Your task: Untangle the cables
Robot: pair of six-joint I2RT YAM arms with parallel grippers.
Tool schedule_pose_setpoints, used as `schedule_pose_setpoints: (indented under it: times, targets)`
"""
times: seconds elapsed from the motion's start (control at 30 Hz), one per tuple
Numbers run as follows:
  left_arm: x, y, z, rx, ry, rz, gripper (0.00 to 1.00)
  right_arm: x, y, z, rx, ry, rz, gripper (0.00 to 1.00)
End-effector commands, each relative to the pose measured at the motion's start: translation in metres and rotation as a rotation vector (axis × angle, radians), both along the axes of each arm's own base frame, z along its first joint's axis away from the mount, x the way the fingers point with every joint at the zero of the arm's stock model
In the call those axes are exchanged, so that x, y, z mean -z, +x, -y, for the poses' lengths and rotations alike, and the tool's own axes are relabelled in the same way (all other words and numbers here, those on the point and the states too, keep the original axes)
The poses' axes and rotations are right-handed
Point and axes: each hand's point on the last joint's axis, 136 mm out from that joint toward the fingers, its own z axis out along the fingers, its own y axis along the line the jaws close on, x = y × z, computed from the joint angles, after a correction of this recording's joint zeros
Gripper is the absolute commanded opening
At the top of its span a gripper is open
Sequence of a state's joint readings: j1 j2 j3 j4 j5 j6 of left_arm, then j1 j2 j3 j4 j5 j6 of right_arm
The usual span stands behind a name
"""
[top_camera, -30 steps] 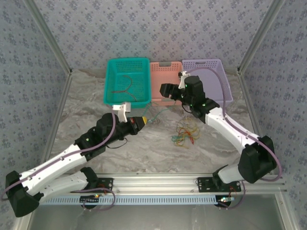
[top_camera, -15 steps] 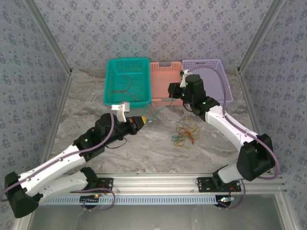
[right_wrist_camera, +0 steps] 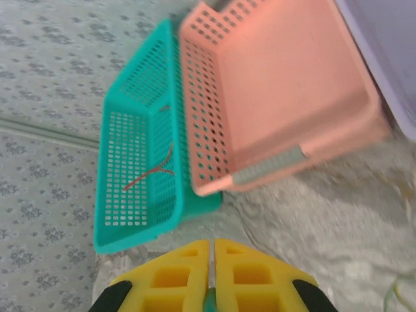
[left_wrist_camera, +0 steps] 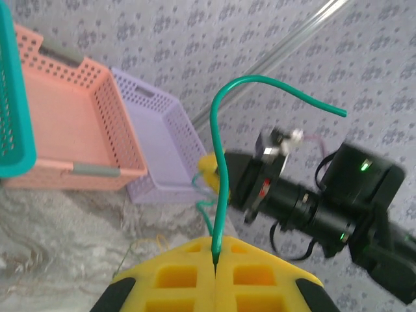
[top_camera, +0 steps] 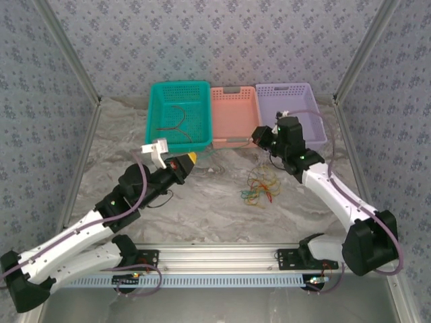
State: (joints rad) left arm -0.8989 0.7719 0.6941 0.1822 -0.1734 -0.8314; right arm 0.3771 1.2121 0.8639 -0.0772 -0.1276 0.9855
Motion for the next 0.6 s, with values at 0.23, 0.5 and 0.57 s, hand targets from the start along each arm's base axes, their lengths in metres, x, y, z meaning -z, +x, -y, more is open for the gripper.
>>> schedule_pose_setpoints:
  times: [0.23,0.5,0.57]
  targets:
    - [-0.067,0.003,-0.025,-0.112,-0.293,0.242,0.00,0.057,-0.020,0.021,0.349,0.441,-0.273,0.00]
    - [-0.111,0.007,-0.021,-0.116,-0.384,0.335,0.00,0.074,-0.028,0.021,0.478,0.605,-0.342,0.00]
    - [-0.120,0.007,-0.021,-0.114,-0.410,0.354,0.00,0.075,-0.030,0.021,0.497,0.615,-0.355,0.00]
